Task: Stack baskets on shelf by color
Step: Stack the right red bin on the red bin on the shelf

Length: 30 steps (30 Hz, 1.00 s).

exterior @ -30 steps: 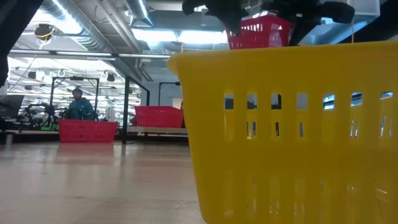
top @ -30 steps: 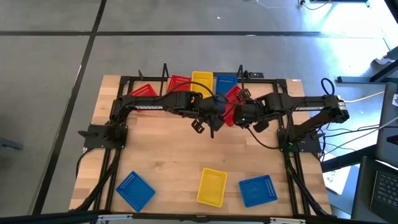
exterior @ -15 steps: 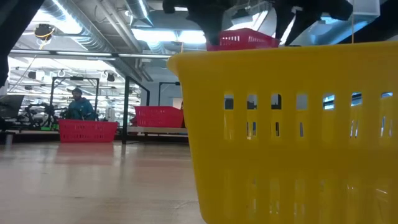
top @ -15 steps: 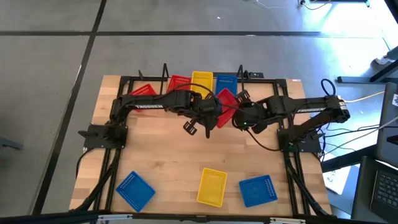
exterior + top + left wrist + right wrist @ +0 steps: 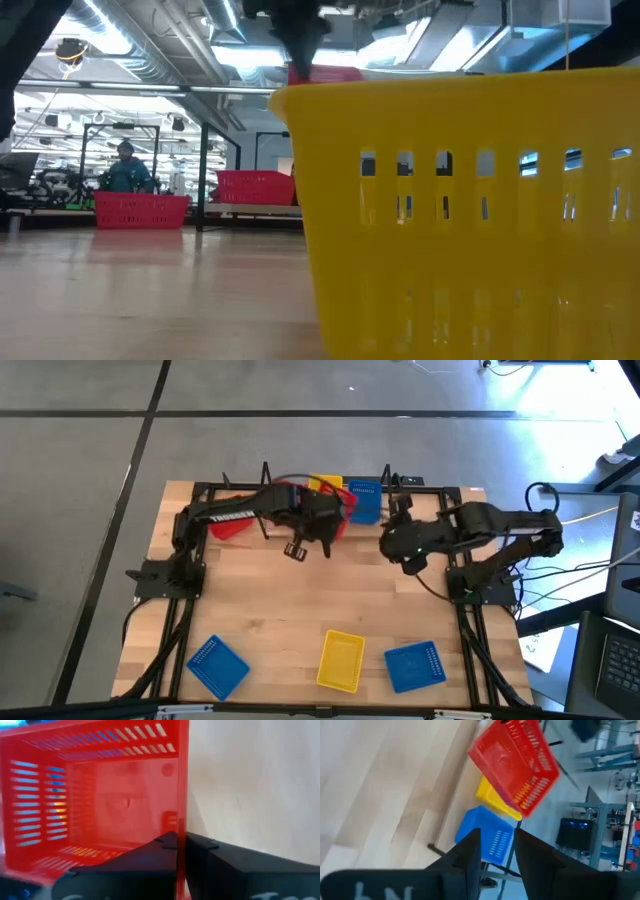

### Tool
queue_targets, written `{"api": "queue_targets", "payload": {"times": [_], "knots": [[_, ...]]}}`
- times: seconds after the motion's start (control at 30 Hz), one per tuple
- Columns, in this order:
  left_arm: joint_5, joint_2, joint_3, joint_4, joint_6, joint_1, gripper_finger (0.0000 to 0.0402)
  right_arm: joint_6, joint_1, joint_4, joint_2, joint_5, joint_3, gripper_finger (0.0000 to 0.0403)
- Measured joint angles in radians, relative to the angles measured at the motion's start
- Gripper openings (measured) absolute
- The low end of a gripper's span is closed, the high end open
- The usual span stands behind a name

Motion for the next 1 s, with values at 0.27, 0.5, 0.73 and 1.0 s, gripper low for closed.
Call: {"api": "queue_targets", "payload": {"times": [0.27, 0.5, 0.73, 1.0], "knots": [[0.054, -0.024, -0.002, -0.147, -0.107, 0.158, 0.0000, 0.006, 0.000, -0.005, -0.001, 0.003, 0.108, 0.0119], [0.125, -0.024, -0.001, -0.167, -0.031, 0.250, 0.0000, 0.006, 0.000, -0.009, -0.001, 0.003, 0.125, 0.0119], [0.133, -0.019, -0.001, -0.178, 0.047, 0.293, 0.0000, 0.006, 0.000, -0.010, -0.001, 0.003, 0.125, 0.0119], [0.169, -0.018, -0.069, -0.178, 0.080, 0.328, 0.0000, 0.006, 0.000, -0.010, -0.001, 0.003, 0.125, 0.0119]]}}
